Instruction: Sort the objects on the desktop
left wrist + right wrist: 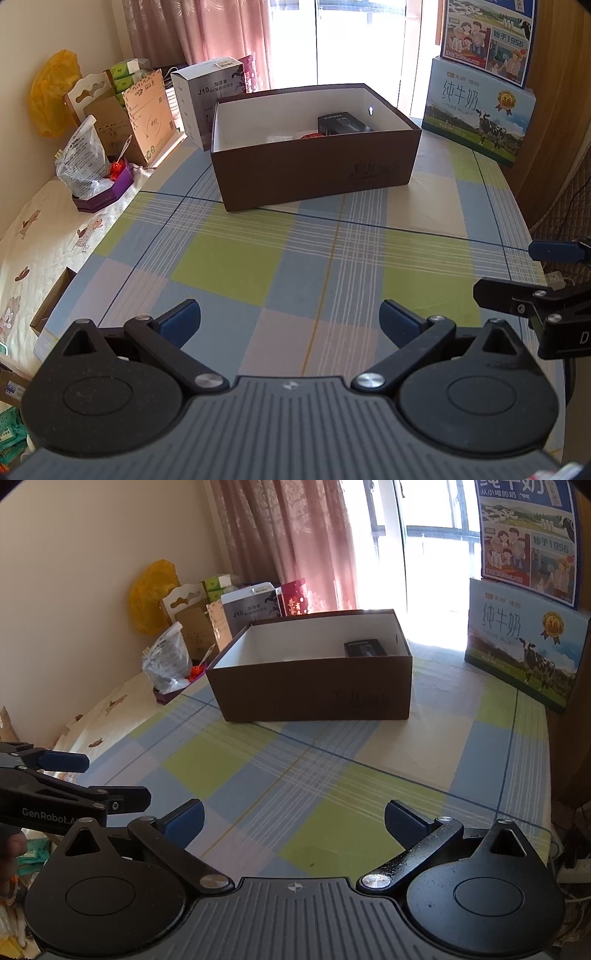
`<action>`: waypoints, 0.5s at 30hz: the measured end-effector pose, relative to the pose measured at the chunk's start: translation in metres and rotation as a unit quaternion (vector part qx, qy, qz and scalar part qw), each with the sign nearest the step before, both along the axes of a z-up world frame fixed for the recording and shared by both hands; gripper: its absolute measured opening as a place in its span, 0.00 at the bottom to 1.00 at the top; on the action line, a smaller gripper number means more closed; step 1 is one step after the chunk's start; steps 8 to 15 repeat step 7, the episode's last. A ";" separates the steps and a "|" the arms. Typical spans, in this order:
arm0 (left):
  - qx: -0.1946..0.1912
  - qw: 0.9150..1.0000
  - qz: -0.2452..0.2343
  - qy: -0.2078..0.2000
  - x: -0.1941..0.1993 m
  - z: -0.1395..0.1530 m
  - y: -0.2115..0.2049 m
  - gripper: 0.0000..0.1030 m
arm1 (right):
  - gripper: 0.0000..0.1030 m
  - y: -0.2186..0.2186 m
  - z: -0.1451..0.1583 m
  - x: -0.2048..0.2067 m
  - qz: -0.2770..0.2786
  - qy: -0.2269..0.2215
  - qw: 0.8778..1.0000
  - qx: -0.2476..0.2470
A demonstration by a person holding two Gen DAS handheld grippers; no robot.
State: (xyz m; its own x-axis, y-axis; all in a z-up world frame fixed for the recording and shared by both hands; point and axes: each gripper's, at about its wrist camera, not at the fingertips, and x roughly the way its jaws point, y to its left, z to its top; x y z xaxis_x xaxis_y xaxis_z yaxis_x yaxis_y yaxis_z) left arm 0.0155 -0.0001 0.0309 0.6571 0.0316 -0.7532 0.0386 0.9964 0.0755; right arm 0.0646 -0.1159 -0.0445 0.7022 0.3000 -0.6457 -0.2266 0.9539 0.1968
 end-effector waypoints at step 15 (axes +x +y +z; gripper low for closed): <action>0.001 1.000 0.002 -0.005 -0.001 0.001 -0.003 0.99 | 0.98 -0.002 -0.002 -0.003 0.000 0.000 1.000 0.002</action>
